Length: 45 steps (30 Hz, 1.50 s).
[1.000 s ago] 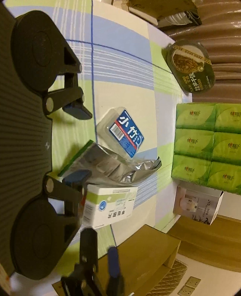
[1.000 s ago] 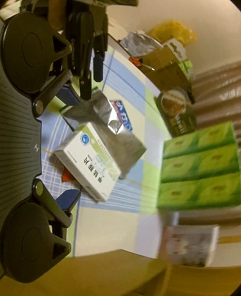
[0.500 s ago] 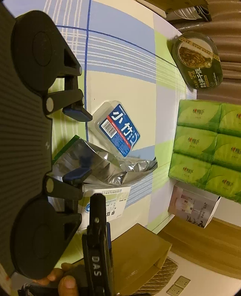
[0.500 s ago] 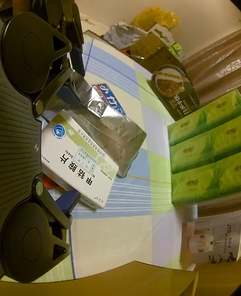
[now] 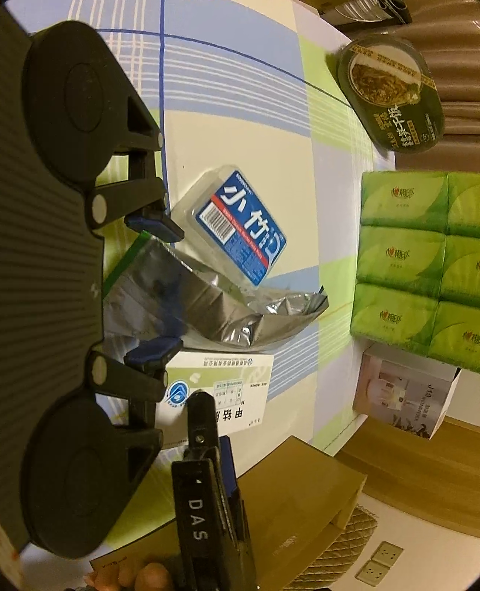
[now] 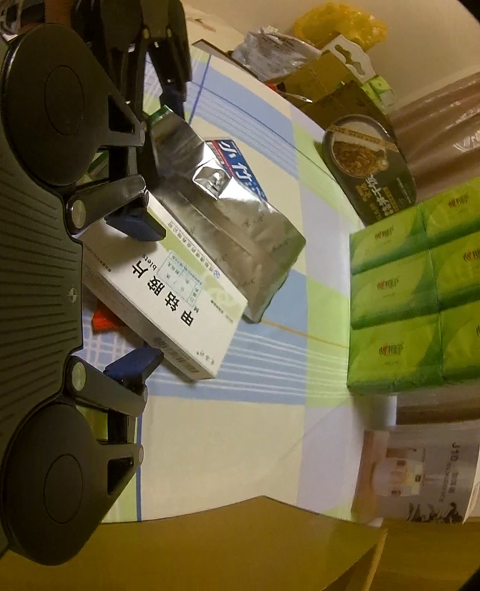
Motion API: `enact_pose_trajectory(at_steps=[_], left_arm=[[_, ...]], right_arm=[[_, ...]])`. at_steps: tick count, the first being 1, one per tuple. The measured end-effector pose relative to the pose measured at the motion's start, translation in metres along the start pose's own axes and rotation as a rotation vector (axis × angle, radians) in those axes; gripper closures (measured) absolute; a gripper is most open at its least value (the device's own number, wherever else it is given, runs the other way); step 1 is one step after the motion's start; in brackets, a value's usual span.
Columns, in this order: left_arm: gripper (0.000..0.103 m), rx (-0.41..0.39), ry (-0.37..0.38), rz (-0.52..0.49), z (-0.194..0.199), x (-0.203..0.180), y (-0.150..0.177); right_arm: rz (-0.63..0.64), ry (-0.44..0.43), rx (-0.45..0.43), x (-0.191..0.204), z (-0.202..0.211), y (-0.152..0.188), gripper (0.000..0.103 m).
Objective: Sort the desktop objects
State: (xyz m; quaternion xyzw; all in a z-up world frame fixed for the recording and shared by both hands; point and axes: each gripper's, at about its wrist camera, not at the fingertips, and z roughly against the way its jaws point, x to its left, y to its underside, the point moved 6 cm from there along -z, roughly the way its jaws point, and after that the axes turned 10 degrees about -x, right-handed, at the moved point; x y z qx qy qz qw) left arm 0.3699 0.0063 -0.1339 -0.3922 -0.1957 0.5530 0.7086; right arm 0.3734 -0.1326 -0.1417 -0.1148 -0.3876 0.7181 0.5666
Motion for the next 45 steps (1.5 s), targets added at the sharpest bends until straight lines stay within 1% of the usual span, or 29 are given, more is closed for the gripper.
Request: enact_pose_trajectory(at_steps=[2, 3, 4, 5, 6, 8, 11, 14, 18, 19, 20, 22, 25, 30, 34, 38, 41, 43, 45], left_arm=[[0.061, -0.002, -0.003, -0.006, 0.001, -0.002, -0.001], [0.062, -0.003, -0.002, -0.007, 0.002, -0.003, -0.001], [0.066, -0.004, 0.003, -0.009, 0.003, -0.004, -0.001], [0.071, -0.007, 0.011, -0.013, 0.005, -0.005, -0.001], [0.073, -0.011, 0.022, -0.016, 0.006, -0.007, -0.002], [0.083, -0.017, 0.056, -0.027, 0.008, -0.013, -0.002], [0.087, -0.022, 0.091, -0.065, 0.01, -0.027, -0.002], [0.09, -0.017, 0.095, -0.095, 0.012, -0.037, 0.001], [0.095, -0.001, 0.114, -0.105, 0.017, -0.042, 0.007], [0.098, 0.005, 0.117, -0.111, 0.019, -0.044, 0.009], [0.101, 0.01, 0.119, -0.115, 0.021, -0.046, 0.011], [0.103, 0.014, 0.119, -0.12, 0.025, -0.049, 0.016], [0.103, 0.016, 0.108, -0.136, 0.031, -0.054, 0.022], [0.103, -0.005, 0.09, -0.148, 0.047, -0.062, 0.028], [0.103, -0.015, 0.093, -0.161, 0.066, -0.072, 0.037], [0.103, -0.02, 0.095, -0.178, 0.09, -0.081, 0.053], [0.103, -0.034, 0.071, -0.173, 0.103, -0.082, 0.063], [0.097, -0.043, 0.049, -0.182, 0.106, -0.083, 0.063], [0.079, -0.067, 0.024, -0.22, 0.104, -0.086, 0.059]], right_arm=[[-0.056, -0.015, 0.012, -0.004, -0.003, 0.0, 0.033], [-0.079, -0.018, 0.02, -0.006, -0.005, 0.0, 0.022], [-0.09, -0.022, 0.027, -0.007, -0.007, 0.001, 0.017], [-0.091, -0.019, 0.029, -0.008, -0.008, 0.001, 0.016], [-0.087, -0.015, 0.028, -0.007, -0.009, 0.001, 0.015], [-0.079, -0.014, 0.026, -0.005, -0.009, -0.002, 0.015], [-0.055, -0.013, 0.028, -0.004, -0.009, -0.005, 0.015], [-0.041, -0.009, 0.054, -0.005, -0.012, 0.001, 0.015], [-0.036, -0.002, 0.073, -0.011, -0.016, 0.009, 0.015], [-0.027, 0.004, 0.068, -0.011, -0.015, 0.01, 0.018], [-0.019, 0.008, 0.063, -0.012, -0.014, 0.01, 0.024], [0.001, 0.016, 0.053, -0.01, -0.008, 0.009, 0.027], [0.041, 0.022, 0.043, -0.004, 0.003, 0.013, 0.028], [0.035, 0.027, 0.053, -0.001, 0.024, 0.033, 0.029], [0.01, 0.031, 0.051, -0.005, 0.05, 0.05, 0.029], [0.013, 0.034, 0.053, -0.006, 0.078, 0.073, 0.029], [0.028, 0.048, 0.041, -0.006, 0.093, 0.084, 0.029], [0.049, 0.062, 0.034, -0.004, 0.096, 0.087, 0.029], [0.068, 0.078, 0.025, -0.004, 0.097, 0.088, 0.029]])
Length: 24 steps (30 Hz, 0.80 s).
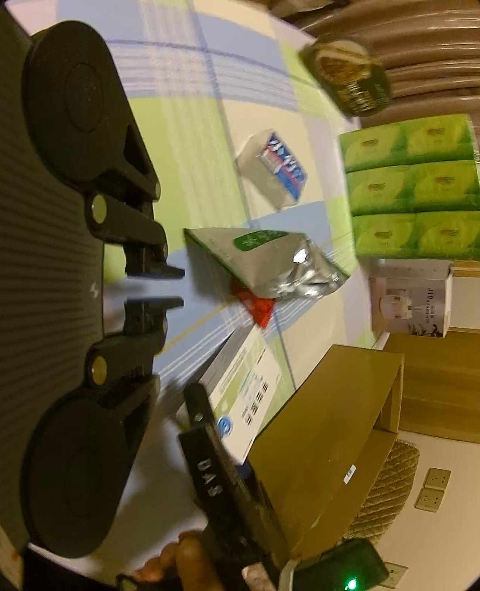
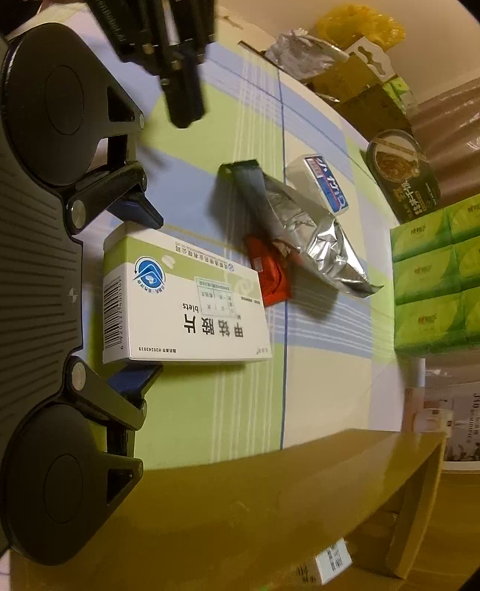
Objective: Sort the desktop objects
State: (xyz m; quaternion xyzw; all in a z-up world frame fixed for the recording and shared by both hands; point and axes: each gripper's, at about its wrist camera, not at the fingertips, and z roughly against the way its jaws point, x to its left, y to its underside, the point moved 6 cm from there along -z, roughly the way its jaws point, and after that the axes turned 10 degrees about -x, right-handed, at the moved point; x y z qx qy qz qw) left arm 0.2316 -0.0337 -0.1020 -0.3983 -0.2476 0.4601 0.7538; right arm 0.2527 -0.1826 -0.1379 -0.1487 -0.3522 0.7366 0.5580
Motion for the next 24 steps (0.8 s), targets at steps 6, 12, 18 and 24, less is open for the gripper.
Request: enact_pose_trajectory(at_steps=[6, 12, 18, 24], left_arm=[[0.043, -0.013, -0.025, -0.084, -0.024, -0.001, -0.016], [0.04, 0.009, -0.027, -0.142, -0.056, 0.003, -0.034], [0.036, 0.044, -0.025, -0.206, -0.09, 0.001, -0.042], [0.035, 0.065, -0.036, -0.235, -0.116, 0.004, -0.05]], right_arm=[[0.02, 0.029, 0.007, -0.009, -0.014, -0.001, 0.028], [0.019, 0.02, 0.0, -0.015, -0.029, -0.01, 0.019], [0.053, 0.027, -0.014, -0.02, -0.045, -0.024, 0.019], [0.079, 0.031, -0.004, -0.028, -0.053, -0.026, 0.028]])
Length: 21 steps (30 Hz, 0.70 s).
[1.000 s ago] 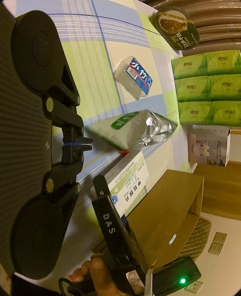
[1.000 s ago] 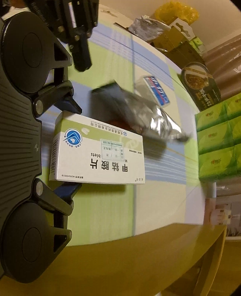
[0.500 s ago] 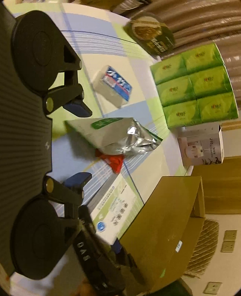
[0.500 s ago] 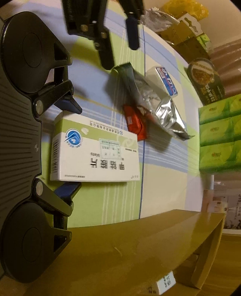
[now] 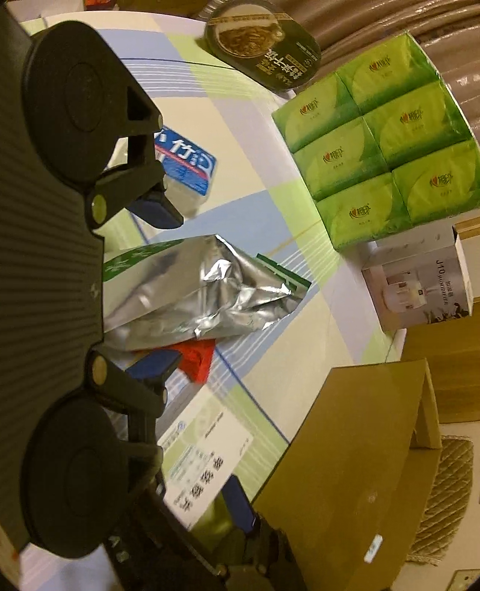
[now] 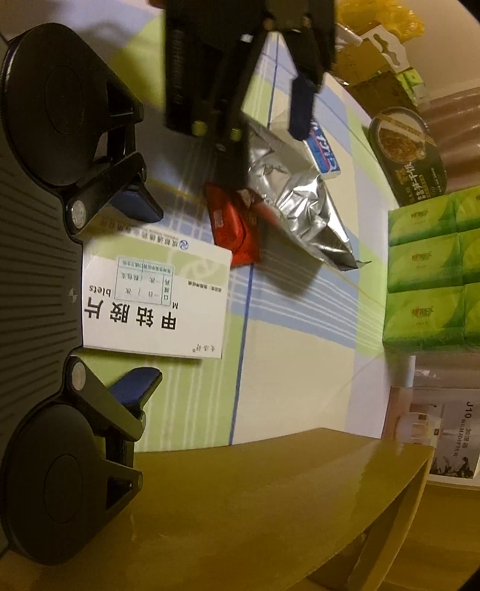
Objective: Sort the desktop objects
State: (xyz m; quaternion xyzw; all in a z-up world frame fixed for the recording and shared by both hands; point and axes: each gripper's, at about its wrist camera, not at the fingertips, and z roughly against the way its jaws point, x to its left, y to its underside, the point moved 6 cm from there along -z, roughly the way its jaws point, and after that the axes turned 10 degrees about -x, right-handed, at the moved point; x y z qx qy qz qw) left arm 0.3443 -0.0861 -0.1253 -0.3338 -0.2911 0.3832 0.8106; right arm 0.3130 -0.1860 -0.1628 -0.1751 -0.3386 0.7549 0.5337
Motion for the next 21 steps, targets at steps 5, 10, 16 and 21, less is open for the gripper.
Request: enact_pose_trajectory(at_steps=[5, 10, 16, 21], left_arm=[[0.035, 0.041, 0.019, 0.01, -0.019, 0.004, -0.005], [0.046, 0.076, 0.037, 0.02, -0.029, 0.006, -0.002], [0.058, 0.101, 0.049, 0.079, -0.013, 0.011, 0.005], [0.059, 0.132, 0.07, 0.143, 0.021, 0.005, 0.024]], right_arm=[[0.024, 0.004, -0.004, -0.003, -0.003, 0.0, 0.029], [0.052, 0.013, -0.009, 0.0, -0.004, 0.001, 0.032], [0.013, -0.006, -0.005, -0.001, -0.002, 0.001, 0.035], [-0.018, -0.029, 0.004, 0.001, 0.012, 0.005, 0.035]])
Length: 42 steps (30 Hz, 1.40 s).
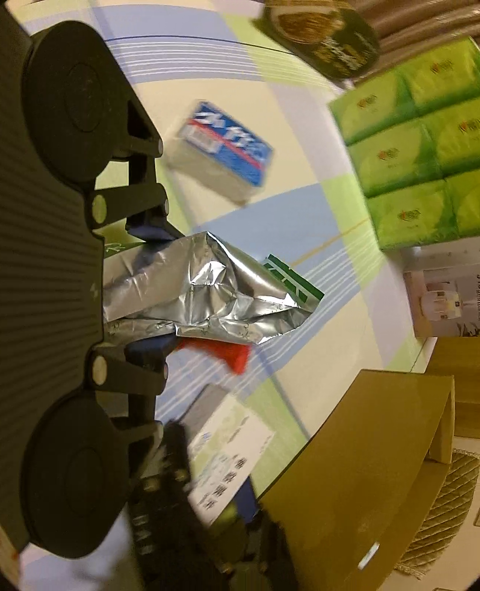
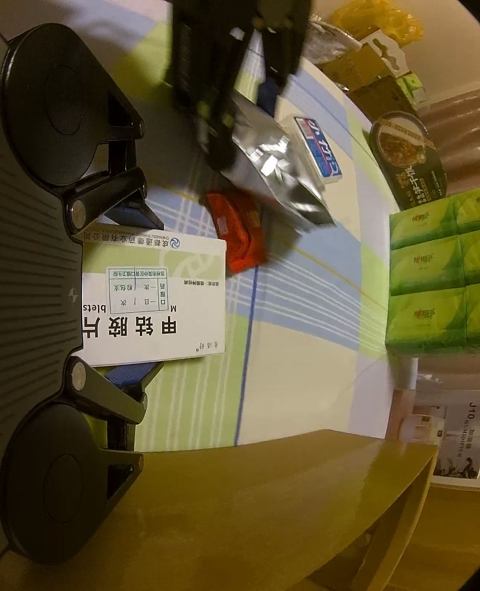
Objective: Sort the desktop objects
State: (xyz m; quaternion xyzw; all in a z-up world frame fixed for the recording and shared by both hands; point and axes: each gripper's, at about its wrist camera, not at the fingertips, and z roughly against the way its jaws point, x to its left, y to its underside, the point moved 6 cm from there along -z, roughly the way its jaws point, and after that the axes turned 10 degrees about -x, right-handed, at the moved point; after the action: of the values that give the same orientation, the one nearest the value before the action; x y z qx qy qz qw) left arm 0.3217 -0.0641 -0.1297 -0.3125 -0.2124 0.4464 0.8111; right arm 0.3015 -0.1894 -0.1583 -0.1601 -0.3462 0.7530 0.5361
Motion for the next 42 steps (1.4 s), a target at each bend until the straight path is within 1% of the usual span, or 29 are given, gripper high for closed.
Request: enact_pose_trajectory(at_steps=[6, 9, 11, 12, 14, 18, 22, 25, 28, 31, 34, 36, 38, 39, 42], left_arm=[[0.059, 0.035, 0.062, 0.114, 0.051, -0.02, 0.042], [0.058, 0.046, 0.069, 0.138, 0.071, -0.029, 0.059], [0.052, 0.05, 0.07, 0.143, 0.078, -0.032, 0.065], [0.051, 0.052, 0.073, 0.144, 0.08, -0.033, 0.067], [0.046, 0.059, 0.083, 0.149, 0.079, -0.032, 0.068], [0.04, 0.074, 0.115, 0.174, 0.075, -0.026, 0.067], [0.036, 0.092, 0.135, 0.163, 0.065, -0.023, 0.061], [0.035, 0.112, 0.144, 0.153, 0.058, -0.023, 0.058], [0.035, 0.135, 0.143, 0.141, 0.053, -0.022, 0.06], [0.035, 0.164, 0.15, 0.126, 0.048, -0.023, 0.064], [0.04, 0.182, 0.15, 0.107, 0.045, -0.024, 0.067], [0.042, 0.184, 0.149, 0.086, 0.044, -0.025, 0.067], [0.048, 0.185, 0.14, 0.06, 0.044, -0.026, 0.067], [0.05, 0.184, 0.137, 0.048, 0.044, -0.027, 0.067], [0.053, 0.179, 0.138, 0.039, 0.045, -0.028, 0.067]], right_arm=[[0.007, -0.039, 0.027, 0.013, 0.026, 0.016, 0.035], [0.04, -0.049, 0.052, 0.024, 0.039, 0.028, 0.035], [0.063, -0.04, 0.066, 0.03, 0.047, 0.038, 0.035], [0.073, -0.034, 0.07, 0.033, 0.05, 0.043, 0.035], [0.088, -0.029, 0.078, 0.038, 0.056, 0.054, 0.035], [0.091, -0.017, 0.083, 0.041, 0.062, 0.067, 0.035], [0.124, 0.004, 0.081, 0.042, 0.059, 0.069, 0.035], [0.151, 0.015, 0.078, 0.043, 0.056, 0.067, 0.035], [0.185, 0.018, 0.067, 0.046, 0.053, 0.065, 0.035], [0.194, 0.017, 0.066, 0.047, 0.051, 0.064, 0.035], [0.194, 0.013, 0.07, 0.048, 0.05, 0.063, 0.034], [0.194, 0.014, 0.073, 0.047, 0.05, 0.063, 0.032], [0.195, 0.017, 0.074, 0.046, 0.05, 0.064, 0.029], [0.192, 0.017, 0.074, 0.045, 0.05, 0.064, 0.028], [0.186, 0.014, 0.076, 0.044, 0.05, 0.064, 0.027]])
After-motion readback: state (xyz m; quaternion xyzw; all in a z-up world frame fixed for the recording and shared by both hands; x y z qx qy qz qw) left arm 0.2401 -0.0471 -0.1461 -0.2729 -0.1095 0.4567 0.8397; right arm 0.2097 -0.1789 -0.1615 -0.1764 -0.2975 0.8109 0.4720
